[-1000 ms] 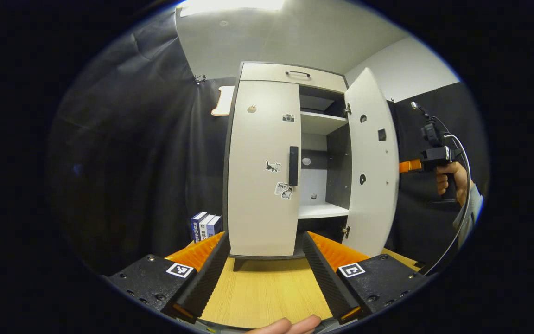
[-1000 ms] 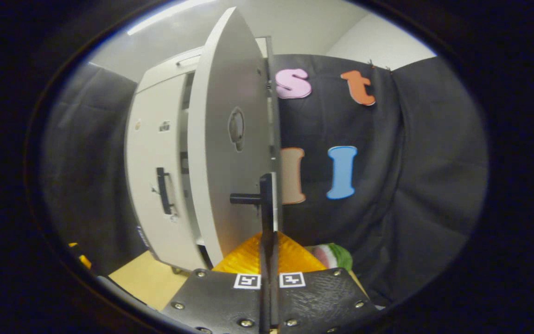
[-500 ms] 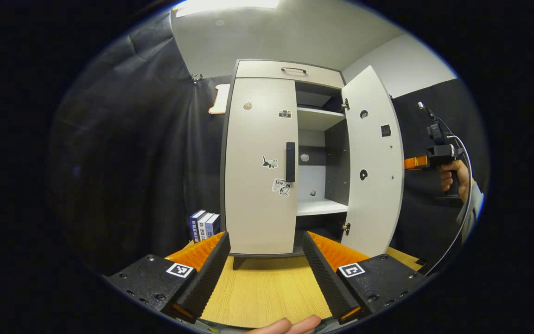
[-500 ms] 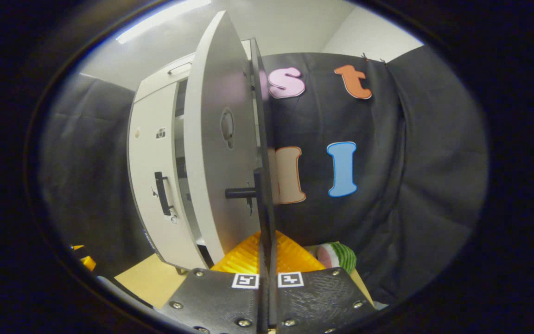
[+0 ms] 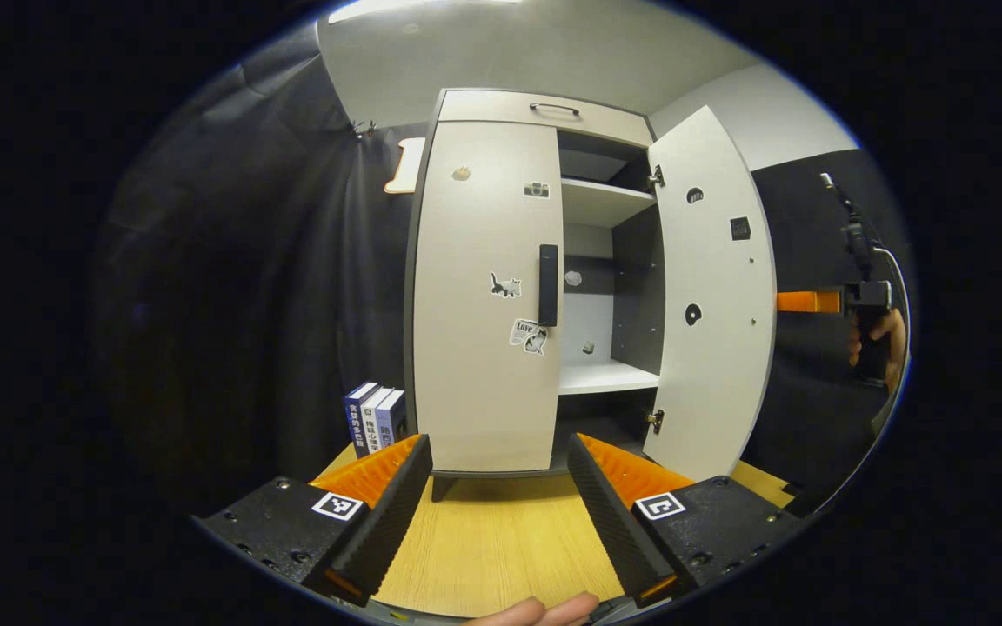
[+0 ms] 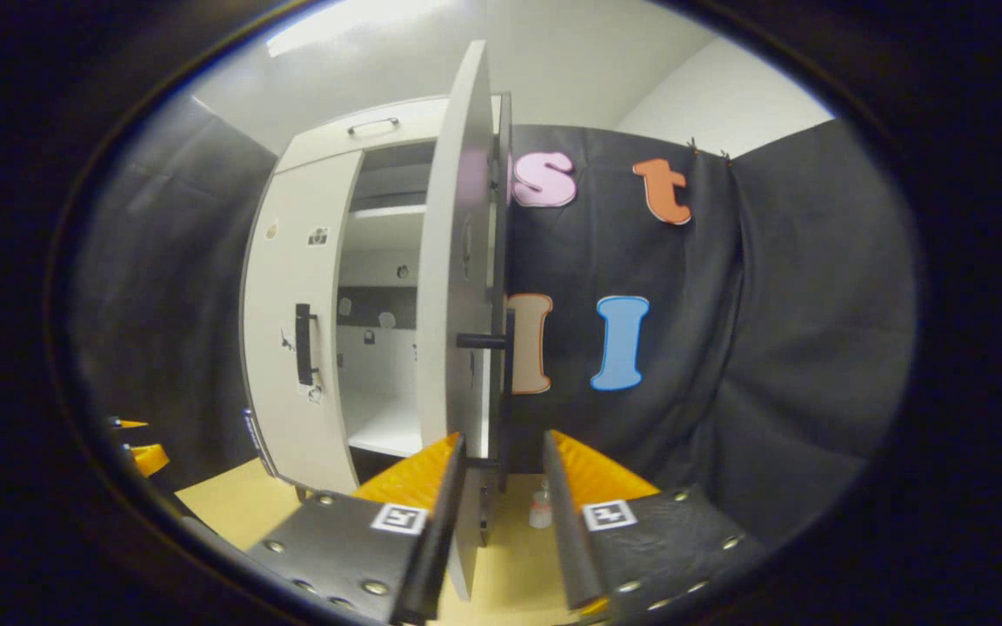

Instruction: Open the right door of the double-door shoe cabinet with the right hand, and open the left door with the left hand.

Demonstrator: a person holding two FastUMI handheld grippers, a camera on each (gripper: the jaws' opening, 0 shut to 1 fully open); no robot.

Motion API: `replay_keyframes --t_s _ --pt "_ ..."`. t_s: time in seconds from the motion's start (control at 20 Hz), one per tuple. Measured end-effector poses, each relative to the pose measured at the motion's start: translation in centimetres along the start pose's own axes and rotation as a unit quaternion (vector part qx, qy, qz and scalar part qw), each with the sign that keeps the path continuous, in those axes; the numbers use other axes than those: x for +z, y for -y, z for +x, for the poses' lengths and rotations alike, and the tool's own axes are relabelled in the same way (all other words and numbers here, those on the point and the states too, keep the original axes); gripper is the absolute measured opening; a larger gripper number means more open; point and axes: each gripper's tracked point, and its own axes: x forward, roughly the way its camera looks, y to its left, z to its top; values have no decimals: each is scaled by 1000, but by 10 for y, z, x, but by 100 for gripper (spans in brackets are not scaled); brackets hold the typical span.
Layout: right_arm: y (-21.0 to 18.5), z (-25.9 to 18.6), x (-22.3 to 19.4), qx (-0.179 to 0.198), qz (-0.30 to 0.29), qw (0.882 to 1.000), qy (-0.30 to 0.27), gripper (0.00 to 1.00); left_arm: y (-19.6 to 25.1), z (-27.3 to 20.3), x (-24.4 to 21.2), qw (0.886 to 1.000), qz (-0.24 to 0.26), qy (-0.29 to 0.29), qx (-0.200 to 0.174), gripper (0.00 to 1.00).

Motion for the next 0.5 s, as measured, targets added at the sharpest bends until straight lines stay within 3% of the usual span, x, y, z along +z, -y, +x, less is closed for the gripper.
replay_keyframes --t_s 0.15,0.35,0.5 --pt "-25 -44 1 25 -18 999 35 100 2 23 12 1000 -11 9 -9 98" --pt "-34 -91 -23 -20 -20 999 16 99 -3 56 29 999 -31 11 0 98" --pt "-61 -126 -39 -13 12 1000 5 99 1 84 40 1000 -20 -1 0 98"
